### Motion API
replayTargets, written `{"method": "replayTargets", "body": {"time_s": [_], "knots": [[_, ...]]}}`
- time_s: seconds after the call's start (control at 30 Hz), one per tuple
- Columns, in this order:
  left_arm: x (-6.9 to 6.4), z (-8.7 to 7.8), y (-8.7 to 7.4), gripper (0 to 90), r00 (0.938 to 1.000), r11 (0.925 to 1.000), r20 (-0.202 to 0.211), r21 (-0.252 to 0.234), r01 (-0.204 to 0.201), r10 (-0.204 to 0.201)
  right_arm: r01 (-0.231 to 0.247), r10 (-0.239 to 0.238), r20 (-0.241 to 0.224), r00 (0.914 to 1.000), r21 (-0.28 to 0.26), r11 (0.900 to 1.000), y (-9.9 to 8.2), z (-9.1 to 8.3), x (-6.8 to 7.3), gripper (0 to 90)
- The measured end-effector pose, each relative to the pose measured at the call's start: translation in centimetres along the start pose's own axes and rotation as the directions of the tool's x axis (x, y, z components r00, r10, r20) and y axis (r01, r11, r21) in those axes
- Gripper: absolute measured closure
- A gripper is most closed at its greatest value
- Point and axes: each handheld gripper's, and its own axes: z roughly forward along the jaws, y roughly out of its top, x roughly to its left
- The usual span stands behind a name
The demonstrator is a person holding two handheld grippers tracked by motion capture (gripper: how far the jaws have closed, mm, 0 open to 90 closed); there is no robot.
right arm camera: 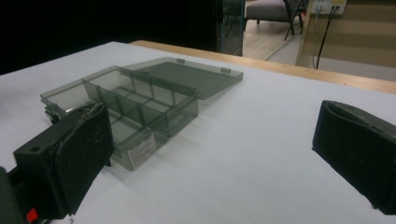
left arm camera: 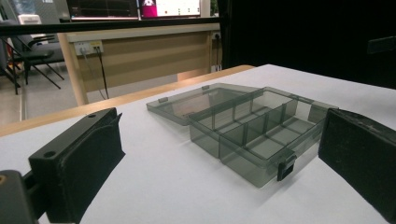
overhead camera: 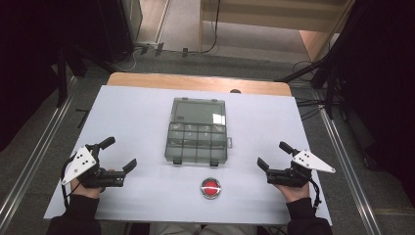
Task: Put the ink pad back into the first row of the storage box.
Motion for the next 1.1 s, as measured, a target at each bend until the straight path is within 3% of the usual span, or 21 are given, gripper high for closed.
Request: {"method": "replayTargets", "body": {"time_s": [0.43,1.1], "knots": [[-0.1,0.2,-0.2,0.0,0.9998,0.9998,0.017,0.019,0.004,-0.005,0.001,-0.001,-0.006,1.0,0.02,0.9998,0.0,0.0,0.1,0.0],[-0.1,0.2,-0.2,0.0,0.9999,0.9999,0.017,0.017,0.002,-0.002,0.069,-0.059,-0.096,0.9937,0.102,0.9924,-0.4,1.3,1.7,0.0]]}}
